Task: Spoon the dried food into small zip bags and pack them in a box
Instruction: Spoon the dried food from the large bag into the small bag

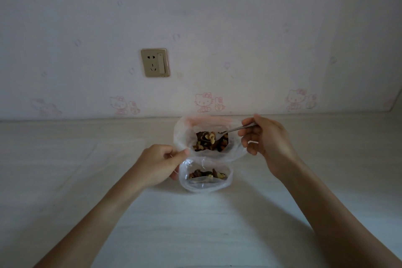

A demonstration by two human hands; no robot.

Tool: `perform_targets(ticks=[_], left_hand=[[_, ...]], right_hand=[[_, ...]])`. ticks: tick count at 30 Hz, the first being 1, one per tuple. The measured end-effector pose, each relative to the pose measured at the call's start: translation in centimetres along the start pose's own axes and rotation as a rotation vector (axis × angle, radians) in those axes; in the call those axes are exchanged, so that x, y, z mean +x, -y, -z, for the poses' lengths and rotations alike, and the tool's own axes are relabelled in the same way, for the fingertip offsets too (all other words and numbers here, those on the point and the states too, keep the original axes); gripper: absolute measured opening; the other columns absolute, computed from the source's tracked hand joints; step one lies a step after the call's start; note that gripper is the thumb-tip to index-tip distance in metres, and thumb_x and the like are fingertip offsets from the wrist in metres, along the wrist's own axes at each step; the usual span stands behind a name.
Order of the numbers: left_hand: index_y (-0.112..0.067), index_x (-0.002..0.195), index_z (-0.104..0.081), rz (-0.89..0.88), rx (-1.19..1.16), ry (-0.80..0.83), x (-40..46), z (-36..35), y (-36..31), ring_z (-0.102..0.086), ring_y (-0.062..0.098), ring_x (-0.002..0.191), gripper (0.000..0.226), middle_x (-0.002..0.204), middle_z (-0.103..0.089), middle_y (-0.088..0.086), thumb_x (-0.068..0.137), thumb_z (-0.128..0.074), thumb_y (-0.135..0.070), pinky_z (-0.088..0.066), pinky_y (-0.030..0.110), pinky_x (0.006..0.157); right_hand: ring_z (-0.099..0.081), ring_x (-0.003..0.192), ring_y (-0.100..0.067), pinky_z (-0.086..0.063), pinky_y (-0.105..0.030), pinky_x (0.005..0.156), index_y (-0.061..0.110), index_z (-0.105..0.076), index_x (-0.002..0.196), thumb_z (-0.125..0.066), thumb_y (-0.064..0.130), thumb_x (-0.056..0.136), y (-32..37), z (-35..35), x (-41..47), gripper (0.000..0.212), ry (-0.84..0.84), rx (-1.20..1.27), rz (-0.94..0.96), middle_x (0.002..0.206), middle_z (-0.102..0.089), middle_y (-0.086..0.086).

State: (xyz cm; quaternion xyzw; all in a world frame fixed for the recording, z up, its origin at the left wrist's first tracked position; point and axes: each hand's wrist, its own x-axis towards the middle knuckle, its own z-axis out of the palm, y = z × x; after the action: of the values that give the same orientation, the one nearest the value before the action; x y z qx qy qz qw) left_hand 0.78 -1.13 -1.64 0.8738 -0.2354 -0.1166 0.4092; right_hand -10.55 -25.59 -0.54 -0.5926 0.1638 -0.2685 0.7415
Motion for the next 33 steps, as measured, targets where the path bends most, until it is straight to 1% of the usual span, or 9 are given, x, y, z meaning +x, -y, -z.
perform_targets(ticks=[4, 7, 9, 18, 21, 24, 28, 31, 33], left_hand=[[-0.025, 0.088, -0.080, -0.038, -0.031, 0.045, -1.1, -0.5, 0.0, -0.068, -0.001, 0.059, 0.028, 0.071, -0.076, -0.009, 0.094, -0.069, -0.050, -0.044, 0.012, 0.054], [-0.026, 0.091, -0.081, -0.065, -0.106, 0.028, -1.4, -0.7, 0.1, -0.070, 0.004, 0.066, 0.017, 0.078, -0.078, -0.006, 0.096, -0.071, -0.040, -0.048, 0.019, 0.059], [-0.025, 0.092, -0.081, -0.069, -0.189, 0.035, -1.6, -0.9, 0.2, -0.068, 0.004, 0.063, 0.015, 0.077, -0.077, -0.005, 0.097, -0.071, -0.035, -0.049, 0.021, 0.055], [-0.013, 0.095, -0.079, -0.007, -0.404, 0.107, -1.5, -1.7, 0.3, -0.065, 0.009, 0.058, 0.017, 0.073, -0.073, 0.003, 0.096, -0.073, -0.028, -0.048, 0.022, 0.050], [-0.011, 0.097, -0.078, 0.043, -0.436, 0.120, -1.5, -1.8, 0.6, -0.063, 0.009, 0.056, 0.018, 0.067, -0.069, 0.001, 0.096, -0.073, -0.029, -0.046, 0.021, 0.049], [-0.010, 0.096, -0.077, 0.038, -0.427, 0.121, -1.4, -1.7, 0.8, -0.063, 0.009, 0.055, 0.019, 0.065, -0.068, 0.000, 0.097, -0.072, -0.028, -0.044, 0.021, 0.048], [-0.019, 0.088, -0.079, 0.011, -0.379, 0.131, -1.3, -1.1, 1.2, -0.063, 0.008, 0.060, 0.021, 0.071, -0.071, -0.002, 0.093, -0.074, -0.039, -0.045, 0.021, 0.049], [-0.029, 0.089, -0.081, 0.015, -0.298, 0.125, -1.1, -0.4, 1.6, -0.065, 0.006, 0.064, 0.024, 0.080, -0.075, 0.002, 0.091, -0.074, -0.052, -0.048, 0.022, 0.050], [-0.029, 0.088, -0.080, 0.055, -0.285, 0.104, -1.0, 0.0, 1.9, -0.070, 0.007, 0.066, 0.032, 0.079, -0.076, -0.003, 0.087, -0.073, -0.060, -0.048, 0.023, 0.050]], right_hand=[[-0.055, 0.050, -0.026, -0.033, -0.029, 0.040, 0.003, -0.066, 0.088, -0.039, 0.022, 0.110, 0.0, -0.2, -0.4, 0.040, 0.082, -0.068, -0.002, 0.067, -0.067, -0.015], [-0.053, 0.052, -0.026, -0.032, -0.028, 0.041, 0.004, -0.066, 0.084, -0.039, 0.022, 0.110, -0.1, -0.5, -0.7, 0.042, 0.142, -0.119, 0.018, 0.066, -0.064, -0.016], [-0.053, 0.051, -0.026, -0.031, -0.029, 0.042, 0.004, -0.066, 0.084, -0.039, 0.022, 0.110, -0.1, -0.7, -1.0, 0.042, 0.184, -0.168, 0.053, 0.066, -0.064, -0.014], [-0.054, 0.053, -0.020, -0.036, -0.024, 0.048, 0.005, -0.063, 0.085, -0.039, 0.029, 0.110, 0.1, -1.6, -2.4, 0.042, 0.387, -0.372, 0.445, 0.063, -0.062, -0.005], [-0.054, 0.052, -0.017, -0.038, -0.020, 0.050, 0.007, -0.063, 0.083, -0.039, 0.030, 0.107, 0.1, -1.5, -2.4, 0.041, 0.377, -0.382, 0.499, 0.063, -0.061, -0.007], [-0.053, 0.053, -0.024, -0.037, -0.022, 0.047, 0.007, -0.062, 0.082, -0.039, 0.027, 0.111, 0.0, -1.5, -2.2, 0.042, 0.336, -0.286, 0.442, 0.064, -0.061, -0.011], [-0.052, 0.050, -0.026, -0.030, -0.028, 0.041, 0.012, -0.064, 0.080, -0.040, 0.028, 0.111, -0.1, -1.1, -1.4, 0.043, 0.155, -0.115, 0.306, 0.062, -0.059, -0.014], [-0.052, 0.048, -0.025, -0.030, -0.028, 0.041, 0.009, -0.065, 0.081, -0.041, 0.030, 0.111, -0.2, -0.5, -0.7, 0.043, -0.002, -0.046, 0.159, 0.061, -0.060, -0.010], [-0.053, 0.047, -0.024, -0.032, -0.028, 0.040, 0.007, -0.064, 0.084, -0.041, 0.029, 0.111, -0.4, -0.2, -0.3, 0.042, -0.072, -0.051, 0.087, 0.061, -0.062, -0.008]])
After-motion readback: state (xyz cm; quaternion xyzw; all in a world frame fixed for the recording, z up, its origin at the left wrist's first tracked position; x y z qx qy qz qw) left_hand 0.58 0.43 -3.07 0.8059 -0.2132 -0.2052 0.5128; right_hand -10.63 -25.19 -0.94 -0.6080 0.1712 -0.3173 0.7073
